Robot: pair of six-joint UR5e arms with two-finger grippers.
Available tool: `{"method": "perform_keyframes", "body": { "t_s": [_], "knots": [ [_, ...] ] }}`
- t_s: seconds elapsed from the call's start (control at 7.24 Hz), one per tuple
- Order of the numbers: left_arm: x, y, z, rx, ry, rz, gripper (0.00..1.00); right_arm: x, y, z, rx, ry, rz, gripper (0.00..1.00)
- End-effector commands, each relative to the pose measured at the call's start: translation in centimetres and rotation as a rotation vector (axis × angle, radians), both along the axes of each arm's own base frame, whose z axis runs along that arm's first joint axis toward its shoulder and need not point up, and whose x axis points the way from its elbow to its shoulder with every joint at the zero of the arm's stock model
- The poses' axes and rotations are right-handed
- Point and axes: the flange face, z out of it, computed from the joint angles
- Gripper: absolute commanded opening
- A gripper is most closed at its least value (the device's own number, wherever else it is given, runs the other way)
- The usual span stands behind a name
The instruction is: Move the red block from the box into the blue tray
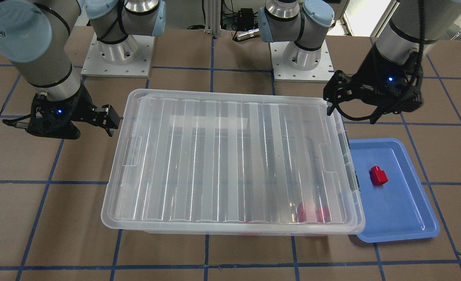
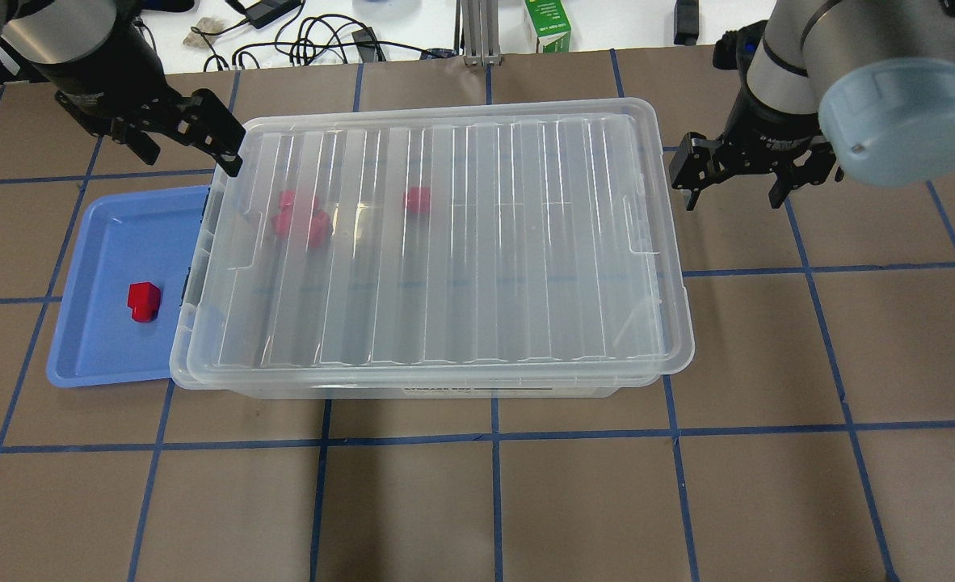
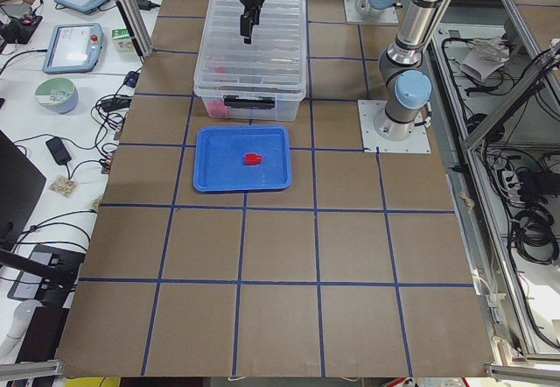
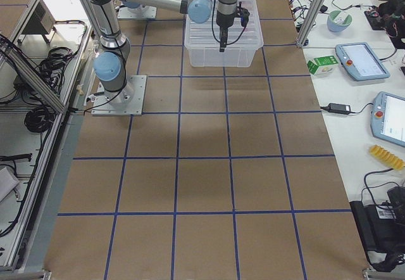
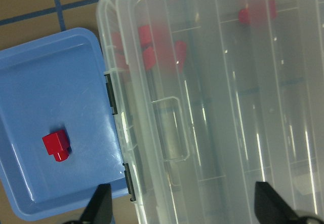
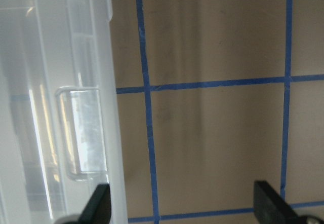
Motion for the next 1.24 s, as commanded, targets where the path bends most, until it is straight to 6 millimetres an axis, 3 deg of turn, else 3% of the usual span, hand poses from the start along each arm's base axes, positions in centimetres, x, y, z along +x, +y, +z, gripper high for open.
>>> {"method": "perform_keyframes", "body": {
  "t_s": [0.0,0.14,0.28,1.11],
  "knots": [
    [-2.9,0.7,-2.4,0.017,-0.023,0.102,1.0,5.7,3.2,9.6,0.001,-0.044,-0.08,1.0],
    [-2.9,1.8,-2.3,0.011,-0.031,0.108,1.0,8.0,3.9,9.2,0.011,-0.037,-0.055,1.0],
    [-2.8,1.8,-3.4,0.028,-0.031,0.113,1.0,8.7,4.9,7.7,0.037,-0.033,-0.037,1.0],
    [-2.5,1.8,0.2,0.008,-0.034,0.116,1.0,8.7,4.3,7.9,-0.041,-0.037,-0.026,1.0]
  ]
}}
